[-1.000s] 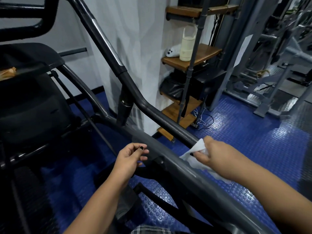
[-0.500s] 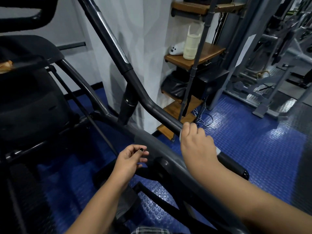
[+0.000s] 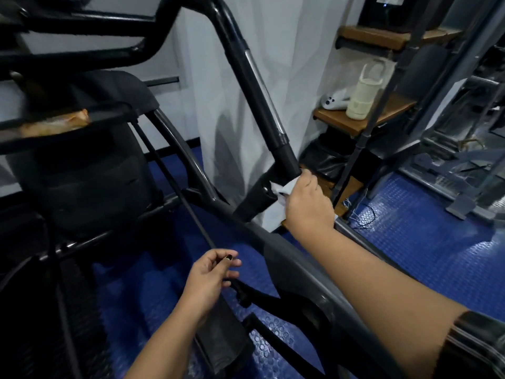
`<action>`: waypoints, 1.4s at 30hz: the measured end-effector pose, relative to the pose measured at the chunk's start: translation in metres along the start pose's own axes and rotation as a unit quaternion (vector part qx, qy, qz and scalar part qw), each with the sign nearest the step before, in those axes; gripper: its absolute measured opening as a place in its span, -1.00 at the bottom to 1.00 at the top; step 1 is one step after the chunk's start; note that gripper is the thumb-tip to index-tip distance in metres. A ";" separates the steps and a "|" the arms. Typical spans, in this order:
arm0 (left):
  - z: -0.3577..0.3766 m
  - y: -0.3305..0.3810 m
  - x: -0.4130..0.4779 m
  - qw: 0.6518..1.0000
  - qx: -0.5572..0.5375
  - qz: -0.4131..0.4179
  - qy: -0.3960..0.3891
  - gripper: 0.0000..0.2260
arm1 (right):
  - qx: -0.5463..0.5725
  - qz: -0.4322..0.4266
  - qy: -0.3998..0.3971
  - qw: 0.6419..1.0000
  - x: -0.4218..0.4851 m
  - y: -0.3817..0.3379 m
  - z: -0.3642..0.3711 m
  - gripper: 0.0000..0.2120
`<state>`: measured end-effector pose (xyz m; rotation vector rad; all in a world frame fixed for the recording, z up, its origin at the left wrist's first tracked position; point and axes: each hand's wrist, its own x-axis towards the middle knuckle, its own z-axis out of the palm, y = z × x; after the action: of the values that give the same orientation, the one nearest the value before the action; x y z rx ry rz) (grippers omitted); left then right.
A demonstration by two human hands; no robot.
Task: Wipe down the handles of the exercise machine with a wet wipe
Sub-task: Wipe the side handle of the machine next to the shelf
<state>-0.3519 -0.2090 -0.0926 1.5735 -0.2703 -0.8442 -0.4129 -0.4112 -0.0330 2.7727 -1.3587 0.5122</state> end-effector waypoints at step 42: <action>-0.123 0.099 -0.023 0.998 0.016 -0.021 0.052 -0.84 | 0.296 0.141 -0.021 0.945 0.068 -0.043 -0.039 -0.73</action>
<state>-0.2593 -0.1221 0.0036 1.6518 -0.1767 -0.7919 -0.3523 -0.4307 0.0301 3.0390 -1.8946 1.0335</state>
